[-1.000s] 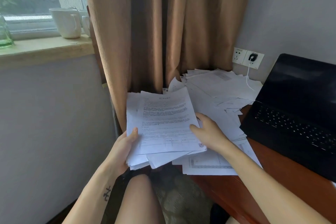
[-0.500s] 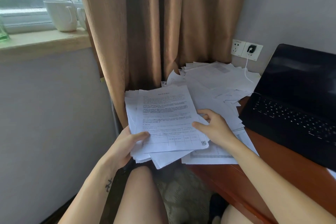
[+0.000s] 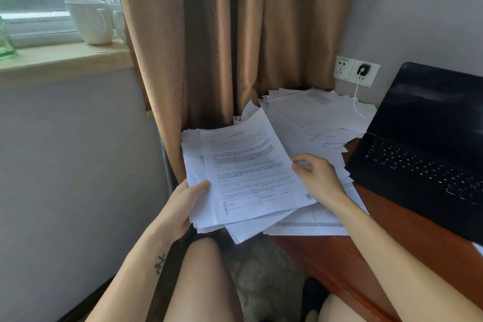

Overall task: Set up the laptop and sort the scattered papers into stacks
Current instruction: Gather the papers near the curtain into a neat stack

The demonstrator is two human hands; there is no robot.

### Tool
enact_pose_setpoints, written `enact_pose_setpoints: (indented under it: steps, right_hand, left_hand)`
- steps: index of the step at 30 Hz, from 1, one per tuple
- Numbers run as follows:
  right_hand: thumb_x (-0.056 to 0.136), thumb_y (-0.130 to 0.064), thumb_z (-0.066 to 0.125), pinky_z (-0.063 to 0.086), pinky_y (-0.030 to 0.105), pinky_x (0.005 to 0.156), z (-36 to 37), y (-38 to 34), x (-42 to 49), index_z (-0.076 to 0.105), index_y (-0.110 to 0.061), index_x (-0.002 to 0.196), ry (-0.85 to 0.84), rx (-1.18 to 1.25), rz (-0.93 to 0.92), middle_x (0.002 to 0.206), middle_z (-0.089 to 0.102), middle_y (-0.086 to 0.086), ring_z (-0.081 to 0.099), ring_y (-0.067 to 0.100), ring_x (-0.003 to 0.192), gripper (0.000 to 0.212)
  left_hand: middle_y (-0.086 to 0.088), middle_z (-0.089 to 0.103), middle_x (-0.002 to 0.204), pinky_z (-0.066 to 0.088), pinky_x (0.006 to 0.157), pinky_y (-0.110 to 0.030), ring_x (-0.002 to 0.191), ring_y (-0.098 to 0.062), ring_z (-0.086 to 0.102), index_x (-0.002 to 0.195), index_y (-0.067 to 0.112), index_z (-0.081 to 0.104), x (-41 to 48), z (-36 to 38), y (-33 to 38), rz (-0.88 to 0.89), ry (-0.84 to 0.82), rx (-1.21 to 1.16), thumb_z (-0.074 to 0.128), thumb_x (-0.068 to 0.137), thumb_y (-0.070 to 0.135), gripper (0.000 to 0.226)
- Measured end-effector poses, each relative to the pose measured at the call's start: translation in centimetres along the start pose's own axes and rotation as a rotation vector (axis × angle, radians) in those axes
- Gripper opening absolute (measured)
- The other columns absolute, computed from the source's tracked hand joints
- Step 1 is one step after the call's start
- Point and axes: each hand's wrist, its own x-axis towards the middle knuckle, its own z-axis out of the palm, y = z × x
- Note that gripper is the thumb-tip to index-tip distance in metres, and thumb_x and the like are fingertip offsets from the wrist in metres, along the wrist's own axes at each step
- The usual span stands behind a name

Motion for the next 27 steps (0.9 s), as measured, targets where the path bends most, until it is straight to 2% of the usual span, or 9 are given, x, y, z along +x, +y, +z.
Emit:
enact_pose_setpoints:
  steps: [4, 6, 10, 13, 15, 18, 20, 23, 27]
  right_hand:
    - [0.101, -0.024, 0.058, 0.055, 0.03, 0.074, 0.2, 0.1, 0.3, 0.071, -0.022, 0.113, 0.0, -0.042, 0.019, 0.105, 0.071, -0.002, 0.066, 0.013, 0.095, 0.018]
    - [0.101, -0.024, 0.056, 0.055, 0.029, 0.071, -0.1, 0.1, 0.4, 0.071, -0.021, 0.113, -0.019, -0.055, 0.039, 0.106, 0.071, -0.003, 0.066, 0.012, 0.093, 0.019]
    - [0.1, -0.022, 0.057, 0.052, 0.024, 0.07, -0.1, 0.1, 0.4, 0.072, -0.02, 0.111, -0.053, -0.074, 0.057, 0.102, 0.072, -0.003, 0.066, 0.01, 0.093, 0.019]
    - [0.099, -0.018, 0.057, 0.053, 0.028, 0.074, 0.7, -0.2, 0.2, 0.071, -0.018, 0.11, -0.02, -0.104, 0.025, 0.095, 0.071, -0.002, 0.067, 0.016, 0.092, 0.018]
    - [0.1, -0.016, 0.056, 0.052, 0.021, 0.069, 1.3, -0.2, 0.0, 0.071, -0.016, 0.112, 0.011, -0.115, 0.0, 0.09, 0.069, -0.005, 0.065, 0.011, 0.086, 0.019]
    - [0.101, -0.013, 0.052, 0.041, 0.008, 0.057, 2.3, -0.4, -0.4, 0.068, -0.012, 0.114, 0.086, -0.111, -0.032, 0.086, 0.066, -0.01, 0.061, 0.001, 0.078, 0.021]
    - [0.102, -0.013, 0.049, 0.039, 0.011, 0.055, 3.2, -0.6, -0.7, 0.067, -0.011, 0.113, 0.128, -0.131, -0.067, 0.085, 0.066, -0.009, 0.061, 0.004, 0.074, 0.021]
    - [0.102, -0.014, 0.048, 0.041, 0.017, 0.059, 4.0, -0.8, -1.3, 0.064, -0.009, 0.116, 0.138, -0.196, -0.114, 0.097, 0.069, 0.0, 0.063, 0.014, 0.081, 0.021]
    - [0.1, -0.018, 0.051, 0.052, 0.03, 0.07, 3.1, -0.6, -1.2, 0.066, -0.018, 0.107, 0.044, -0.274, -0.165, 0.093, 0.068, -0.004, 0.063, 0.016, 0.082, 0.017]
  left_hand:
    - [-0.005, 0.078, 0.116, 0.054, 0.102, -0.051, 0.108, -0.028, 0.075, 0.131, 0.016, 0.063, 0.0, 0.2, 0.0, -0.001, 0.036, -0.031, 0.053, 0.109, 0.024, 0.025]
    - [-0.006, 0.078, 0.116, 0.055, 0.102, -0.051, 0.108, -0.029, 0.075, 0.132, 0.015, 0.062, 0.0, 0.2, 0.0, -0.003, 0.046, -0.03, 0.053, 0.109, 0.027, 0.027]
    - [-0.005, 0.078, 0.115, 0.057, 0.098, -0.048, 0.107, -0.028, 0.075, 0.132, 0.016, 0.061, -0.1, 0.3, 0.1, 0.002, 0.06, -0.016, 0.053, 0.109, 0.03, 0.029]
    - [-0.004, 0.079, 0.113, 0.058, 0.092, -0.044, 0.103, -0.025, 0.076, 0.13, 0.017, 0.063, -0.3, 0.6, 0.1, 0.007, 0.08, -0.025, 0.052, 0.109, 0.032, 0.028]
    - [-0.003, 0.079, 0.114, 0.057, 0.097, -0.045, 0.104, -0.025, 0.076, 0.13, 0.018, 0.064, -0.4, 0.7, 0.2, 0.007, 0.08, -0.038, 0.051, 0.109, 0.035, 0.03]
    - [0.0, 0.078, 0.118, 0.054, 0.104, -0.049, 0.109, -0.024, 0.075, 0.129, 0.021, 0.066, -0.5, 0.9, 0.5, -0.004, 0.046, -0.032, 0.054, 0.107, 0.038, 0.03]
    - [0.001, 0.078, 0.118, 0.054, 0.105, -0.049, 0.109, -0.024, 0.075, 0.129, 0.021, 0.066, -0.5, 0.9, 0.6, 0.001, 0.034, 0.003, 0.059, 0.106, 0.031, 0.026]
    - [0.003, 0.078, 0.116, 0.055, 0.102, -0.047, 0.11, -0.023, 0.074, 0.128, 0.022, 0.066, -0.4, 0.6, 0.7, 0.017, 0.018, 0.097, 0.062, 0.104, 0.016, 0.025]
    - [0.003, 0.079, 0.111, 0.059, 0.08, -0.036, 0.099, -0.02, 0.076, 0.121, 0.029, 0.063, -0.4, 0.0, 0.8, 0.063, 0.044, 0.131, 0.061, 0.103, 0.007, 0.029]
